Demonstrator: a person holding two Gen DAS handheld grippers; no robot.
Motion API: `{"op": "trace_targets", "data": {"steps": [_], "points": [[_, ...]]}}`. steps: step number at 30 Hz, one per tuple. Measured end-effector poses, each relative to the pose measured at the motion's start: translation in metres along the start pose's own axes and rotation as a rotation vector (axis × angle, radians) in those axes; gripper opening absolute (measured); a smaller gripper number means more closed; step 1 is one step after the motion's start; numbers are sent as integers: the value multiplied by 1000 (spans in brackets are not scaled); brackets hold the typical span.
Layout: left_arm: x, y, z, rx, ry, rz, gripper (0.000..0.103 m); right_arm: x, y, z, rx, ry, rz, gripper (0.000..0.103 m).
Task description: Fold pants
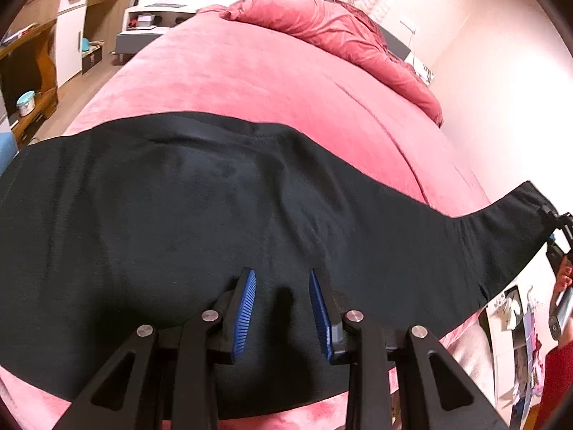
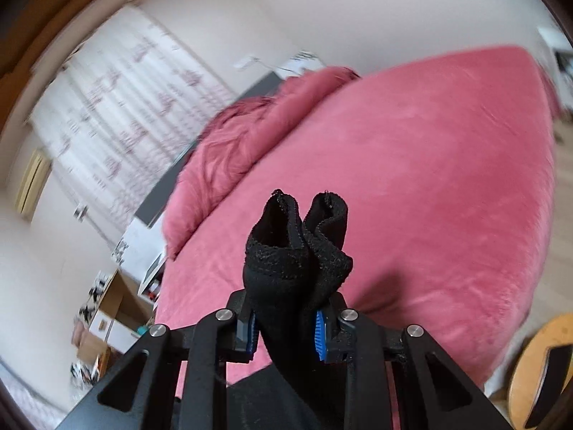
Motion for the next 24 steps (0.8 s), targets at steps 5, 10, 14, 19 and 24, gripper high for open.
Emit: {"op": "trace_targets", "data": {"steps": [5,10,14,19,24], "points": [[-14,-24,0,-75,33,1,32,-23,-73,28,-179,32,-3,24],[-23,-35,8,-114,42,6,32,-32,-127,67,-309,21,-42,24],[-25,-39,10,-112,43,9,32,-27,-162,113,-409,-30,-82,24],[-31,-46,8,-122,52,-11,32,-4,-187,179,-511,-134,-107,24],[-35,-54,7,-150,51,-28,32,24,-193,248,-608,-262,-117,24]]}}
Point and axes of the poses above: each gripper's, at about its wrist camera, not at the fingertips, and x roughly the way its jaws point, y to its right, z to its underside, the point moved 9 cm from there along x, roughly the way its jaws point, and after that the axes turned 8 degrees about z, right-handed, at the moved point
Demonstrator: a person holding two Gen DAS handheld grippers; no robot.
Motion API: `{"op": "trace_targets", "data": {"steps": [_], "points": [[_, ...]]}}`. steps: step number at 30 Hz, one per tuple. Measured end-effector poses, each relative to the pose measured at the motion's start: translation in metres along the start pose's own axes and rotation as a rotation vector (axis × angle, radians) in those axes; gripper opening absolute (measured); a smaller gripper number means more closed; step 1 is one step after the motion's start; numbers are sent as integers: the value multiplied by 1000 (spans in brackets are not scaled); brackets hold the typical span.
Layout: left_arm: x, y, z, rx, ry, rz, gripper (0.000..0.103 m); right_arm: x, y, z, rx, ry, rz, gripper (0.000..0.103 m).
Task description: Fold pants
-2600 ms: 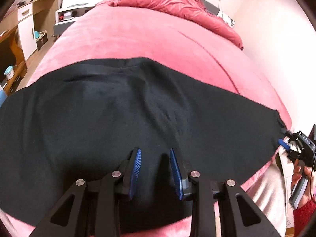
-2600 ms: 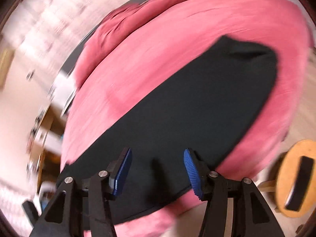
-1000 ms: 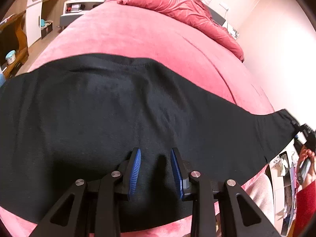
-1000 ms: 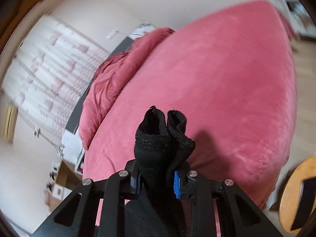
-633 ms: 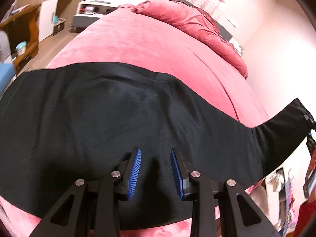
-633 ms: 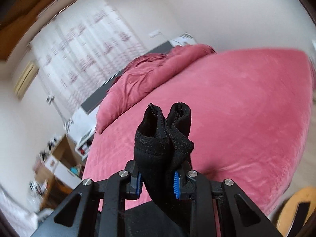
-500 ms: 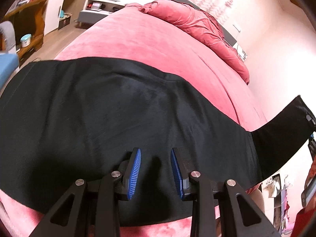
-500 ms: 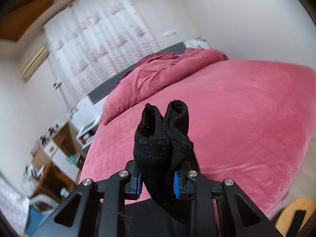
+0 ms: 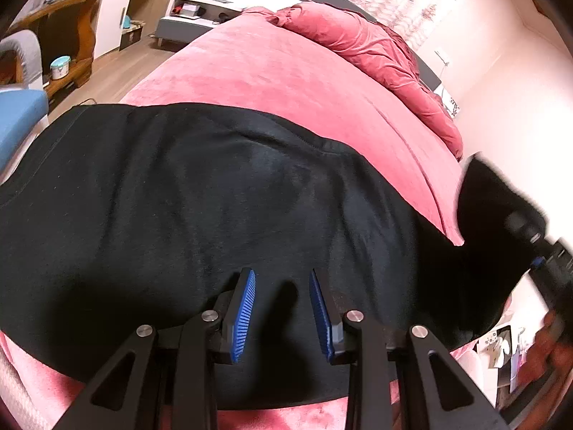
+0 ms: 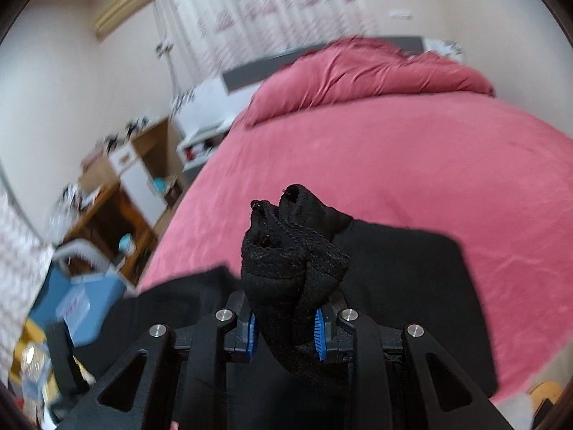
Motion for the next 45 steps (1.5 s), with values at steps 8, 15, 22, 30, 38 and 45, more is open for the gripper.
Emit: {"op": "trace_targets", "data": {"steps": [8,15,22,30,38,45], "points": [[1,0,5,-3,-16,-1,32,46,-26,70,-124,-123,2,27],[10,15,9,18,-45,25,32,55,-28,104,-101,-198,-100,63],[17,43,0,45,-65,93,32,19,-18,102,-64,-161,-228,71],[54,102,-4,108,-147,191,37,-19,121,56,151,0,52,36],[99,128,17,79,-265,189,37,2,185,72,244,-120,116,26],[77,140,20,74,-259,226,14,15,185,68,260,-146,163,23]]}}
Point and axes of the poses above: each gripper's, at about its wrist camera, not at the fingertips, and x roughly the way its jaws point, y to its right, z to its underside, the point moved 9 cm from there along x, roughly the way its jaws point, and after that the axes turned 8 degrees about z, right-handed, at the moved point
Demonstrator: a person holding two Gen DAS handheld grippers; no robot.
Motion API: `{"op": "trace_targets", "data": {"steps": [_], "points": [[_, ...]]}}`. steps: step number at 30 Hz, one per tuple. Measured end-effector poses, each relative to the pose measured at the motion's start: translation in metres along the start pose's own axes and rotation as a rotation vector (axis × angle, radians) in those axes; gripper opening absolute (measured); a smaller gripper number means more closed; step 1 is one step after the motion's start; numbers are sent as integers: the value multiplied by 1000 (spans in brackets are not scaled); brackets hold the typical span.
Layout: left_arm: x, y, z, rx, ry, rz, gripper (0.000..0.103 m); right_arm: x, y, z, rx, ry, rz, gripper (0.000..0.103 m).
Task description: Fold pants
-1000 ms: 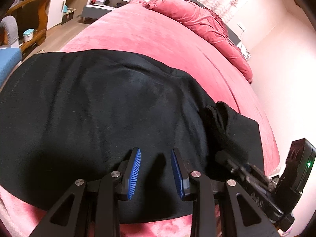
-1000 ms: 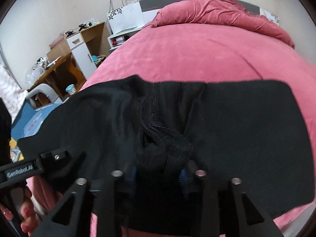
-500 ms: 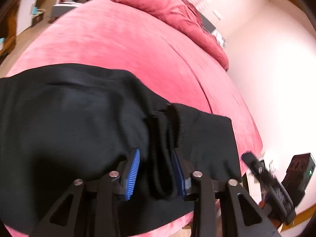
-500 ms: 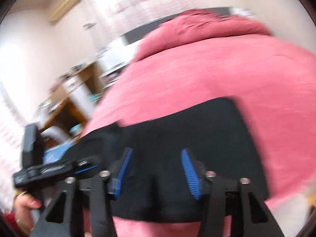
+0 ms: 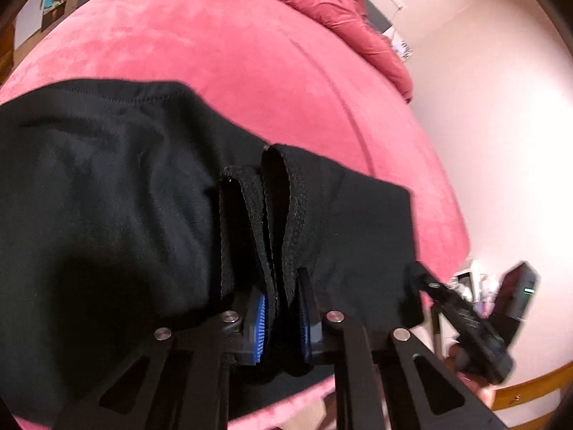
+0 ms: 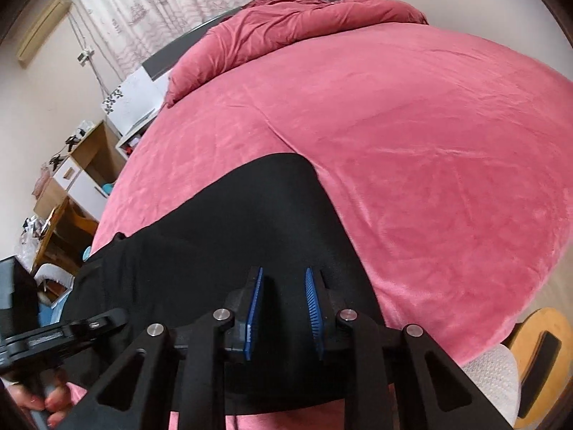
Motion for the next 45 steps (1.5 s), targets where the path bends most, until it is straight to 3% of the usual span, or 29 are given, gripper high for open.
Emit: {"op": "trace_targets", "data": {"steps": [3,8,13,16,20,23,26,29,33,36,38,41,45], "points": [[-14,9,3,6,13,30,14,3,-2,0,-3,-7,-4,23],[1,-16,24,14,-33,-88,12,12,-4,8,-15,-48,2,23],[10,-22,31,68,9,-79,16,18,-6,11,-32,-53,24,23],[5,-28,33,23,16,-28,18,21,-7,12,-36,-56,30,23],[-17,-42,38,-91,35,43,23,15,-11,10,-56,-38,54,26],[-44,-44,43,-80,84,24,26,-1,-26,7,-110,29,60,28],[-78,-51,46,-64,148,-15,26,-19,-67,12,-240,81,-5,28],[-112,-75,50,-149,215,-44,26,-20,-107,29,-315,35,-106,28],[-136,-108,65,-316,242,-55,26,-7,-153,59,-338,-68,-223,28],[-151,-119,76,-385,259,-60,27,7,-172,80,-343,-150,-254,28],[-162,-122,81,-417,276,-68,29,12,-177,87,-350,-161,-239,28],[-178,-134,80,-483,334,-95,37,11,-181,90,-358,-152,-234,29],[-200,-163,102,-604,359,-142,59,15,-175,86,-319,-170,-252,29]]}}
Point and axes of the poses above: each gripper's, at about its wrist camera, not at the fingertips, and x roughly the way its jaws point, y to its right, z to its underside, the point moved 9 cm from there along x, roughly the way its jaws point, and after that the axes turned 8 degrees about z, right-handed, at the moved point
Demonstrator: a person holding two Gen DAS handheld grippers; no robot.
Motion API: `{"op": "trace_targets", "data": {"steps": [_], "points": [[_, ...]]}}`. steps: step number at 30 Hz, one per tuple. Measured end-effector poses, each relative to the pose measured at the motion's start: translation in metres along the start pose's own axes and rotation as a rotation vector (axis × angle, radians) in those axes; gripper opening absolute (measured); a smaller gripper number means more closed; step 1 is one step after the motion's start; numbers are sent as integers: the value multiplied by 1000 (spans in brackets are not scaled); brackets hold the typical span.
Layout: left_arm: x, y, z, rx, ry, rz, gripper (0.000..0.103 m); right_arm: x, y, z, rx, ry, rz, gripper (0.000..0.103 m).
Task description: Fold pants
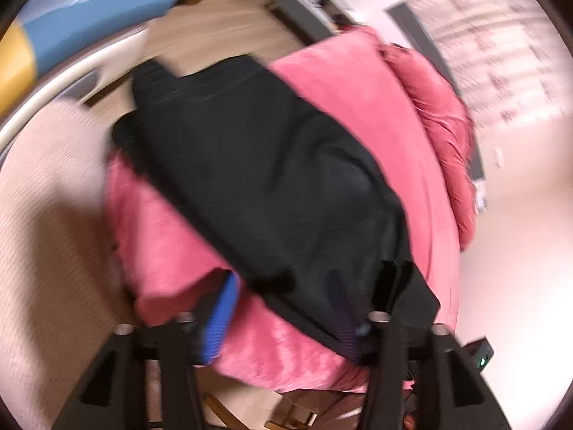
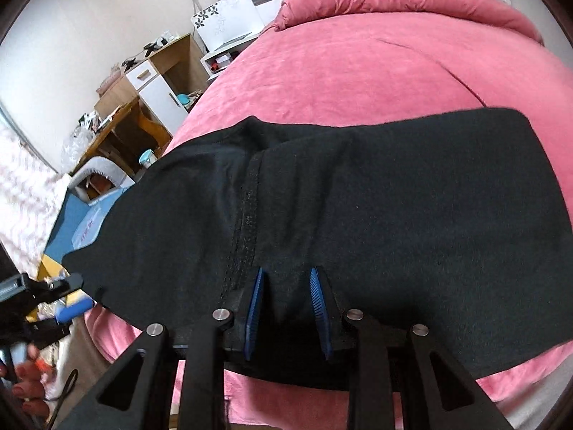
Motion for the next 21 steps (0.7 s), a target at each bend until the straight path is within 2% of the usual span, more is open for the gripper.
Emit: {"op": "trace_targets", "data": {"steps": [2,6,8,11,16,21], "points": [[3,-7,-2,-32,-3,17,60,0,0,1,3,3,1,29],[14,-6,-14,-31,5,17,60,-1,1,-1,-1,-1,1,29],[17,-11,-19,-72,14,29,60,0,3,-1,10,-4,-8,29],[13,-19,-30,-120,67,49,60,0,6,-2,16,-3,-15,29],[9,-22,-55,-102,190,40,60,1,6,-2,7,6,-14,29],[22,-24,-77,-92,215,71,58,-12,1,-11,10,79,-40,28]]}}
Point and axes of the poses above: each gripper's, at about its wrist camera, not at the fingertips, and x roughly the way its jaws point, y to its right, z to its underside, the point moved 9 cm from there along x, roughly the way its jaws point, and after that the axes turned 8 degrees about z, right-handed, at the moved point
